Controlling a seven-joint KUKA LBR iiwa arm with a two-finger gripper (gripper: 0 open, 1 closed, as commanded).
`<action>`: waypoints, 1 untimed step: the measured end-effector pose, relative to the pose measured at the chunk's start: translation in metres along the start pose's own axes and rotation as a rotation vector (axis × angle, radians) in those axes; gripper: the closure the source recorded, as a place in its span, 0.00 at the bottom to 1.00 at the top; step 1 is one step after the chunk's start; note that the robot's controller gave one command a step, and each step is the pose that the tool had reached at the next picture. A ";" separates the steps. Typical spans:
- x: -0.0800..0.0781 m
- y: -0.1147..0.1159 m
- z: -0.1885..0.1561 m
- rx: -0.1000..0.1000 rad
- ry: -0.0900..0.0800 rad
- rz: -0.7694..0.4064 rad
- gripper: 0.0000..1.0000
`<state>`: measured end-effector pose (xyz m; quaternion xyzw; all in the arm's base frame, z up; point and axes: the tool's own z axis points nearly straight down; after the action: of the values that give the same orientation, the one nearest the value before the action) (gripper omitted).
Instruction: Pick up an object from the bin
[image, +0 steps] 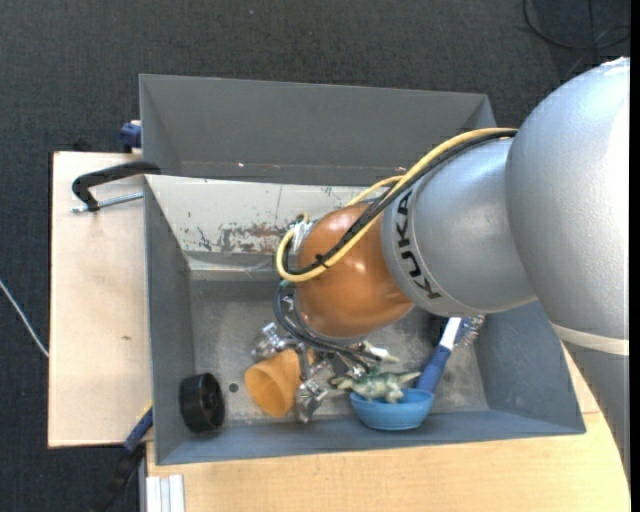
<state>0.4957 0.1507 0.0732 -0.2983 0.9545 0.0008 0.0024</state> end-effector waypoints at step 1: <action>-0.047 -0.027 -0.155 0.005 -0.009 -0.313 1.00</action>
Offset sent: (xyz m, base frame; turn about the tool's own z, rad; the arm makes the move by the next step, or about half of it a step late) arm 0.0507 0.0023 0.1501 -0.3139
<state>0.5493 0.1545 0.2280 -0.4433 0.8963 -0.0006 0.0074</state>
